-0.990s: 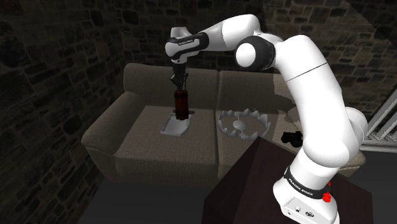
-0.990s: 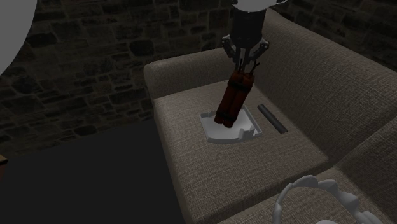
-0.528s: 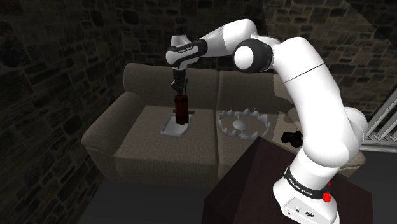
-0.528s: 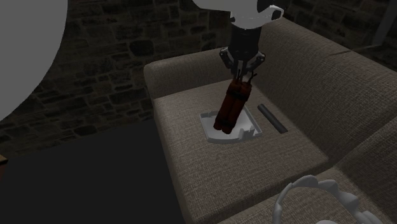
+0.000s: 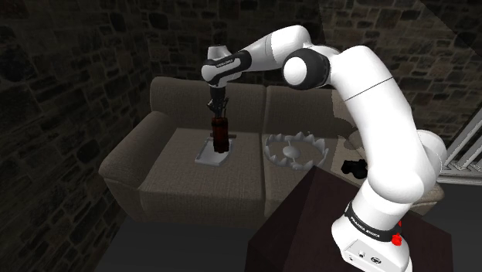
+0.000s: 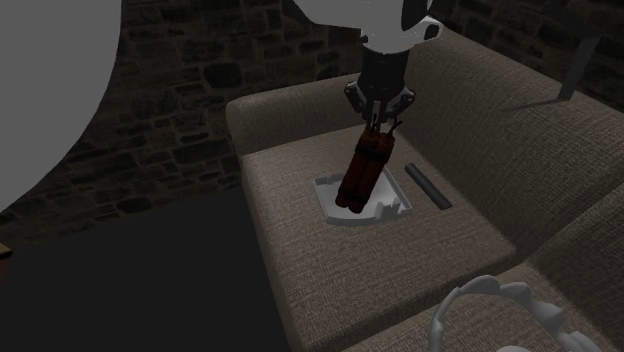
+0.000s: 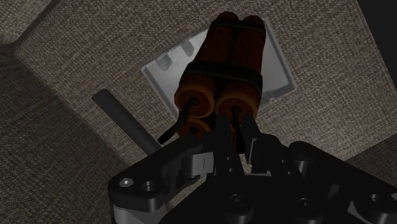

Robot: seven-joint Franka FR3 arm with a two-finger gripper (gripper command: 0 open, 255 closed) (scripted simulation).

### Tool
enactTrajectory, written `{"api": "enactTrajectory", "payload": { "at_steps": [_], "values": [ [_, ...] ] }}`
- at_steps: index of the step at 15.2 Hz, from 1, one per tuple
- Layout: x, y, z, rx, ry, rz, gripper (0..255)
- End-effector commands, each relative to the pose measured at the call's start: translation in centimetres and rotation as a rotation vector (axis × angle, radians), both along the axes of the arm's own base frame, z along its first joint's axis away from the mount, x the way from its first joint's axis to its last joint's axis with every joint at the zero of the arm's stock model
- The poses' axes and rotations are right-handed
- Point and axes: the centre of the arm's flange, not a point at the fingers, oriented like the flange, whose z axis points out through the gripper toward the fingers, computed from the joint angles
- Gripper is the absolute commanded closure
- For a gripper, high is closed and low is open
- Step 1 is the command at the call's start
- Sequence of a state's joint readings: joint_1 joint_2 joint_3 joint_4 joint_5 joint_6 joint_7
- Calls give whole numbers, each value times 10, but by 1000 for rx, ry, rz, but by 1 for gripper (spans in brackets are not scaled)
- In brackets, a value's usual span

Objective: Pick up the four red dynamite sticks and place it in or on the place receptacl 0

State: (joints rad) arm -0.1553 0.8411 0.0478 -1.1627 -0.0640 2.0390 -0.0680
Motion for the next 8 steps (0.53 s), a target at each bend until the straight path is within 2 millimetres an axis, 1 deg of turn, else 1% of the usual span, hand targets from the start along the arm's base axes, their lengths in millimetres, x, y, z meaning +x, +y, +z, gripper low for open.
{"api": "enactTrajectory", "payload": {
  "at_steps": [1,2,7,8],
  "values": [
    [0,0,1,0,-2,0,255],
    [0,0,1,0,-2,0,0],
    [0,0,1,0,-2,0,0],
    [0,0,14,0,-2,0,0]
  ]
}}
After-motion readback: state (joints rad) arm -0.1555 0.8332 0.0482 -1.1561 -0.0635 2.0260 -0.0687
